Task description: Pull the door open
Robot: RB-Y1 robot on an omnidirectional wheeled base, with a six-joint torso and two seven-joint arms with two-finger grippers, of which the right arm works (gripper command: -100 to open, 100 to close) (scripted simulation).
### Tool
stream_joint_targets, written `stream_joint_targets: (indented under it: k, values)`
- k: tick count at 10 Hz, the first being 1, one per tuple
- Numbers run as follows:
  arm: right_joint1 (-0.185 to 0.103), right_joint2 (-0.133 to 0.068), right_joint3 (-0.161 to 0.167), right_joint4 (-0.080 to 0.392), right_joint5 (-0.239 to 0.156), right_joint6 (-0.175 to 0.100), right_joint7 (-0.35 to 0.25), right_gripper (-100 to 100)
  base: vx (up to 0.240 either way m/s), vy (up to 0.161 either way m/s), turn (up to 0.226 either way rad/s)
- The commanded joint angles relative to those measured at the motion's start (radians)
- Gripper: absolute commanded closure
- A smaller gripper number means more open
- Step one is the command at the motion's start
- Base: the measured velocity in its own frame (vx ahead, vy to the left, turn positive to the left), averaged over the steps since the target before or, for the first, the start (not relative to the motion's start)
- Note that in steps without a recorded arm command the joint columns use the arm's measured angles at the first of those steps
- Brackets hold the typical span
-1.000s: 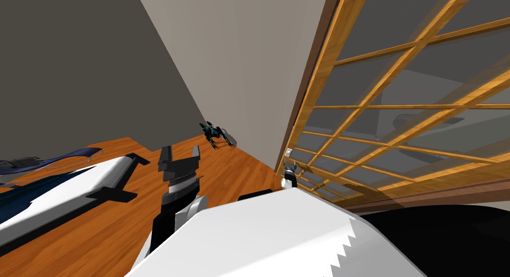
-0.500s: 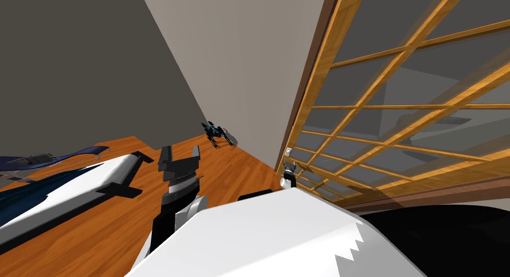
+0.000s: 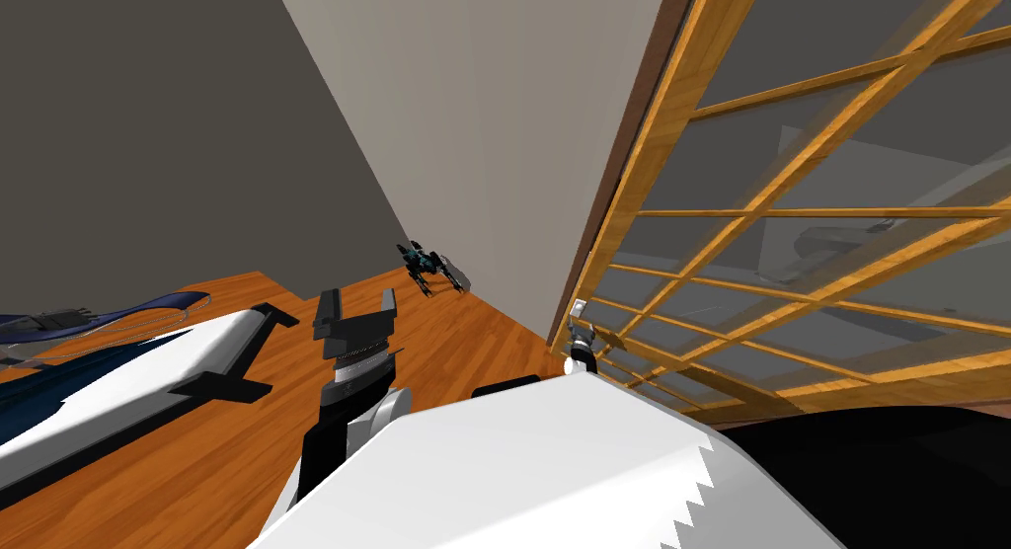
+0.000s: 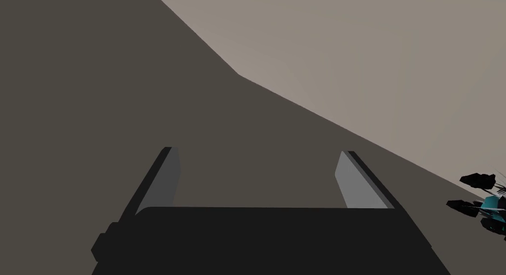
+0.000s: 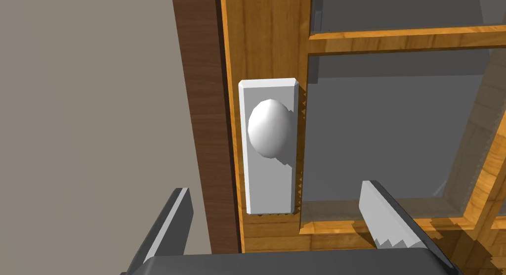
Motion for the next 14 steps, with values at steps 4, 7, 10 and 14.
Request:
stream_joint_targets:
  k: [4, 7, 10, 14]
  values:
    - [0.044, -0.07, 0.015, 0.018, 0.004, -0.009, -0.096, -100, 0.141, 0.007, 0.001]
    - [0.067, -0.105, 0.023, 0.027, 0.006, -0.014, -0.144, -100, 0.097, 0.0, 0.001]
    - [0.088, -0.137, 0.03, 0.036, 0.008, -0.018, -0.186, -100, 0.089, -0.002, 0.001]
    - [0.1, -0.166, 0.037, 0.054, 0.01, -0.025, -0.225, -100, 0.108, -0.001, 0.0]
